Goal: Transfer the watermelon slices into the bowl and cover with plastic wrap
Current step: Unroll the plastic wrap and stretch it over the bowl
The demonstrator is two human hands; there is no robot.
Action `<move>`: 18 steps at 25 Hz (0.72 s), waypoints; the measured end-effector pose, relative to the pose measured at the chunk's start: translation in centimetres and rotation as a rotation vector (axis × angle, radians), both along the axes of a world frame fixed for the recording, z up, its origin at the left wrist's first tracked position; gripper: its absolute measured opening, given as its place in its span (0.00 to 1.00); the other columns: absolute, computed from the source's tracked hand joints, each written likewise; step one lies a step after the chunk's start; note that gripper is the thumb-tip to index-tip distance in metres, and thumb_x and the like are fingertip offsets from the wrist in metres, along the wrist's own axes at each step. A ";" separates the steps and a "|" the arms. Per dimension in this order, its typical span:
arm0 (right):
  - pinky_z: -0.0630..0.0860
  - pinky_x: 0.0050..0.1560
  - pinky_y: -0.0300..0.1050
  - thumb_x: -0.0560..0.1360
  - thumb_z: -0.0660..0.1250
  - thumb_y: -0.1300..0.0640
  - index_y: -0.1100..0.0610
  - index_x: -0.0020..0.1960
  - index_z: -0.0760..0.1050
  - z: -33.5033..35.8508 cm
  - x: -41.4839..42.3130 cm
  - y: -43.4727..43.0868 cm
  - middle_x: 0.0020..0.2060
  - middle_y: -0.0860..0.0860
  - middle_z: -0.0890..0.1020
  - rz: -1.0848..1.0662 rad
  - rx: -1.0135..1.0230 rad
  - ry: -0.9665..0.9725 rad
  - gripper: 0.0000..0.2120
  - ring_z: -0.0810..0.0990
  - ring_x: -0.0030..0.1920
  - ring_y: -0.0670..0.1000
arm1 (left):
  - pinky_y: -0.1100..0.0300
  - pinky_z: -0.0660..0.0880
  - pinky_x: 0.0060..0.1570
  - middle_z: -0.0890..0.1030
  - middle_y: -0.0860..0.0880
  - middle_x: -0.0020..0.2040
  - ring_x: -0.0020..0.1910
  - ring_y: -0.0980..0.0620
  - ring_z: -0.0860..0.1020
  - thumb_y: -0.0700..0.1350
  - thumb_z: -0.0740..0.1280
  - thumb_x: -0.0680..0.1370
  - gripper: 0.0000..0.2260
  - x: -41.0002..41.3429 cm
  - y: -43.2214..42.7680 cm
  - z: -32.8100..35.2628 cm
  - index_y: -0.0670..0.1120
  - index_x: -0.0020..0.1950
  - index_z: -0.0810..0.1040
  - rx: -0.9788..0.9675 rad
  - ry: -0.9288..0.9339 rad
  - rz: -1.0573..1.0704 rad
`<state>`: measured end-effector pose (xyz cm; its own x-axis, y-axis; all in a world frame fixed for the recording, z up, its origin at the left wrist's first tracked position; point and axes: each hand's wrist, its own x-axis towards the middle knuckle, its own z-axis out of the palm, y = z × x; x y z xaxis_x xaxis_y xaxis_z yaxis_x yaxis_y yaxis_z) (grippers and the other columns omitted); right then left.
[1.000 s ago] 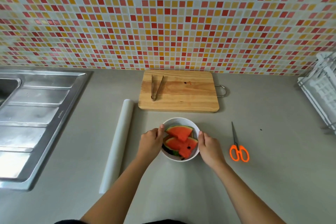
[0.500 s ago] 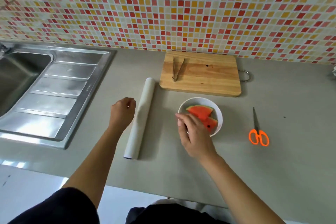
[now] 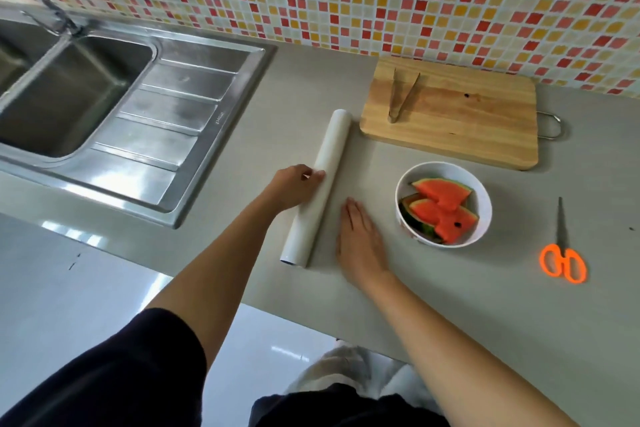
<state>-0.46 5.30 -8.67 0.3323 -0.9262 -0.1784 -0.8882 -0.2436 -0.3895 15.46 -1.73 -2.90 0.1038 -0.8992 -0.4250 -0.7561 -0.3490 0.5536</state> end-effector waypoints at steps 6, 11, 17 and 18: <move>0.67 0.66 0.53 0.74 0.63 0.56 0.60 0.69 0.65 -1.0 -0.4 0.9 0.69 0.54 0.71 -0.059 -0.265 -0.015 0.25 0.69 0.69 0.54 | 0.54 0.79 0.46 0.79 0.44 0.50 0.48 0.46 0.78 0.60 0.65 0.74 0.23 0.1 -1.2 -0.7 0.40 0.53 0.78 0.076 0.072 0.046; 0.53 0.73 0.48 0.78 0.54 0.55 0.58 0.73 0.57 -1.5 -0.6 1.0 0.74 0.53 0.62 -0.039 -0.192 -0.055 0.24 0.58 0.74 0.52 | 0.60 0.80 0.39 0.84 0.49 0.44 0.43 0.49 0.82 0.53 0.69 0.75 0.12 1.8 -0.2 -0.1 0.45 0.48 0.81 0.114 0.648 0.195; 0.68 0.61 0.38 0.79 0.58 0.58 0.57 0.58 0.77 1.3 -0.7 0.3 0.57 0.54 0.80 -0.368 0.062 -0.735 0.13 0.77 0.60 0.52 | 0.57 0.79 0.38 0.83 0.49 0.42 0.40 0.51 0.81 0.48 0.66 0.76 0.09 3.1 0.5 1.7 0.46 0.47 0.83 -0.073 1.070 0.206; 0.70 0.58 0.36 0.79 0.58 0.55 0.53 0.55 0.78 2.2 -0.4 0.5 0.53 0.50 0.82 -0.434 0.156 -0.863 0.11 0.79 0.57 0.48 | 0.57 0.78 0.37 0.82 0.49 0.42 0.40 0.50 0.81 0.48 0.65 0.75 0.09 3.1 0.6 2.1 0.45 0.47 0.83 -0.104 1.098 0.199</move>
